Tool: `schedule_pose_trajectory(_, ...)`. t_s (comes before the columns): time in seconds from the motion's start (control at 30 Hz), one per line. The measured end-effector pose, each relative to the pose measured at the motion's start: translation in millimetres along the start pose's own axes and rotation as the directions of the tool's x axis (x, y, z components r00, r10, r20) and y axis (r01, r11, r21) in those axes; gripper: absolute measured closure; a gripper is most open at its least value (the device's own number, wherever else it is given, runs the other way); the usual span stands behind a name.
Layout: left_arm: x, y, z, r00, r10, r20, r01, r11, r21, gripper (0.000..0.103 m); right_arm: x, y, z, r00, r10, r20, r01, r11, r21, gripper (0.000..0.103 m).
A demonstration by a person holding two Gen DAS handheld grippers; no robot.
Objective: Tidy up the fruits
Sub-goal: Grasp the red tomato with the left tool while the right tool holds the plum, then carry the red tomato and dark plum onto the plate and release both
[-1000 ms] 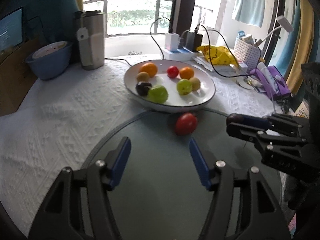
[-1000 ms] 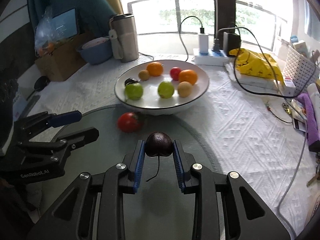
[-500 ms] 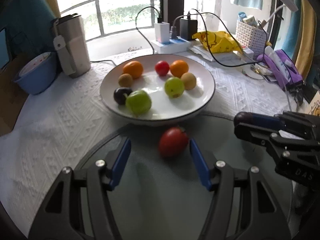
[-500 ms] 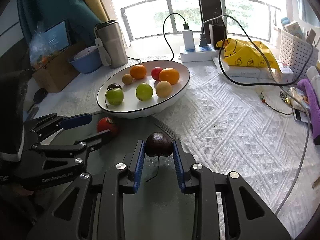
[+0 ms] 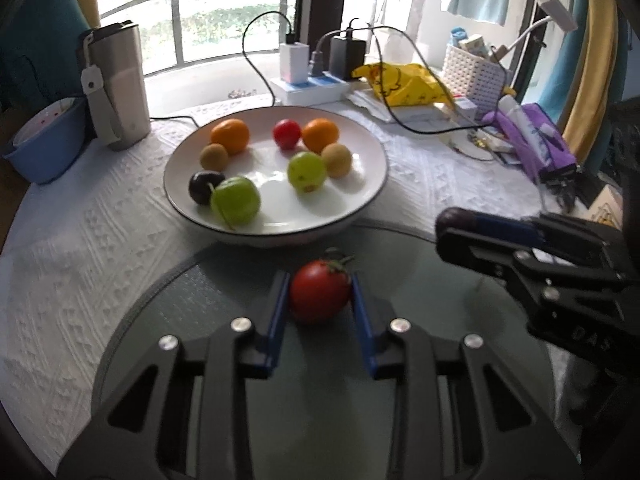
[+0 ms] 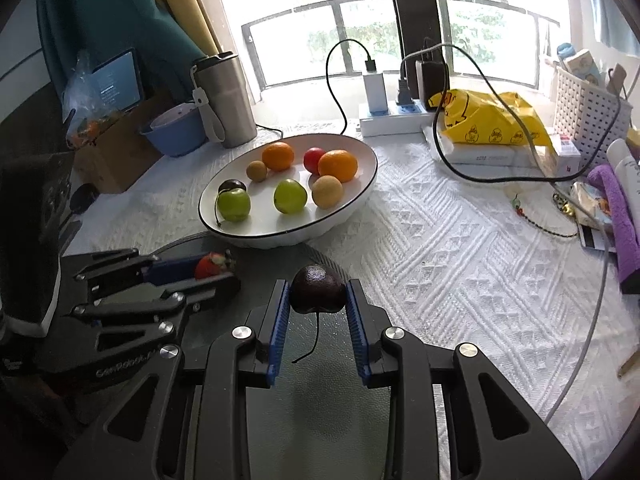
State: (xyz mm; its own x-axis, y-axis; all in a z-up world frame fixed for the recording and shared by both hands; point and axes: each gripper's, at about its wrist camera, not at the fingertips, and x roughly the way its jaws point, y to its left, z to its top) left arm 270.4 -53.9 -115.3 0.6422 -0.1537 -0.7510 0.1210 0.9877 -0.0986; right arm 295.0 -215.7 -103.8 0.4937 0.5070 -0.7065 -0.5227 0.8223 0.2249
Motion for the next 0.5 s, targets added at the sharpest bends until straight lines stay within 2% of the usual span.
schedule_pose_trajectory(0.27, -22.6, -5.8, 12.9, 0.998, -0.017, 0.063, 0.015, 1.000, 0.024, 0.071, -12.7, 1.4, 14.5, 0.999, -0.022, 0.033, 0.022, 1.000, -0.014, 0.073)
schedule_pose_trajectory(0.5, -21.9, 0.4, 31.0, 0.996, -0.019, 0.090, 0.017, 1.000, 0.023, 0.071, -15.9, 2.3, 31.1, 0.998, -0.032, 0.053, 0.034, 0.999, -0.030, 0.073)
